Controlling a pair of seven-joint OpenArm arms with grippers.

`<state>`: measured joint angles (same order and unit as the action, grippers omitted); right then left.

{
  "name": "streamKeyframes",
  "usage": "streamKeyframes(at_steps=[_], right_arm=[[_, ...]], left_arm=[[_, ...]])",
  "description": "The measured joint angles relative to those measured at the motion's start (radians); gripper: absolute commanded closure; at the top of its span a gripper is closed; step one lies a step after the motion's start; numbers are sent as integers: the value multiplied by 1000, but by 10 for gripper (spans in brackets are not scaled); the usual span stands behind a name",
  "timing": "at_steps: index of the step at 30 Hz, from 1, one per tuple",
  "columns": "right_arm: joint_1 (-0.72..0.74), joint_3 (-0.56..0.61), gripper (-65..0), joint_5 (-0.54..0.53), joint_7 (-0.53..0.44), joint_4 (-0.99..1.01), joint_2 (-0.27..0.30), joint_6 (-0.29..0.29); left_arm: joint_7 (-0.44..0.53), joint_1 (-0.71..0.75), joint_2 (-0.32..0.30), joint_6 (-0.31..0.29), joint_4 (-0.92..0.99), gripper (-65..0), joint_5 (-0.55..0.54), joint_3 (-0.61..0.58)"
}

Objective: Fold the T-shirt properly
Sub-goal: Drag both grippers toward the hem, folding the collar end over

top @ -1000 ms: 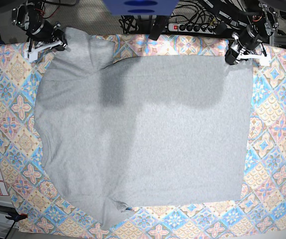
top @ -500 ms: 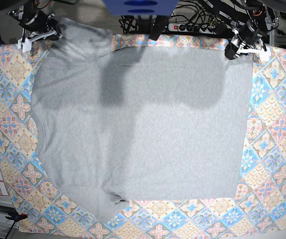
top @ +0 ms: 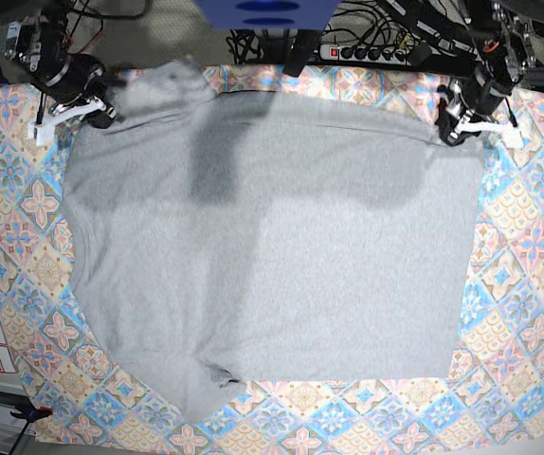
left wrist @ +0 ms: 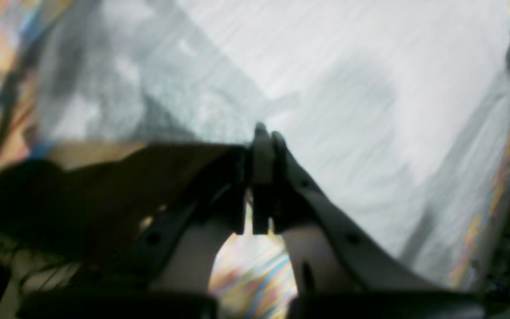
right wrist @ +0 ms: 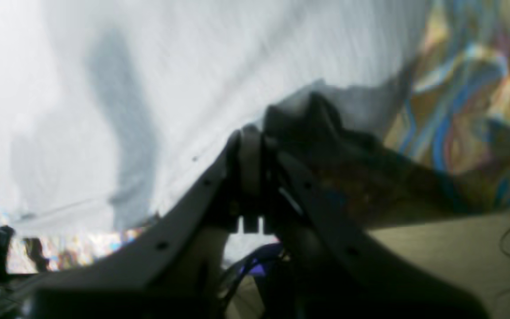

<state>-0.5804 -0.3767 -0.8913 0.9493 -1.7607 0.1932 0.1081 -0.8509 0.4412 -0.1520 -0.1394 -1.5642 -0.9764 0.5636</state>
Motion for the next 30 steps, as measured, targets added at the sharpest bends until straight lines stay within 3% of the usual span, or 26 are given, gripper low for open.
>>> streamKeyframes(at_steps=[4,12,23,30], right_arm=[[111,-4,0,18,99,8,-11,-3],[268,-5,0,11,103,20,-7,-4],[459,-3,0,19,98,201,-6,-7],[571,-3,0,15,91,319,-5,-4]], left_arm=[[-56,-57,-3,3,0,0,8,1],[-72,-178,-8,0,3,0,114,-55],[-74,-326,2,1,6,0,245,-117],[-73,-411,0,3,127,0,259,-123]])
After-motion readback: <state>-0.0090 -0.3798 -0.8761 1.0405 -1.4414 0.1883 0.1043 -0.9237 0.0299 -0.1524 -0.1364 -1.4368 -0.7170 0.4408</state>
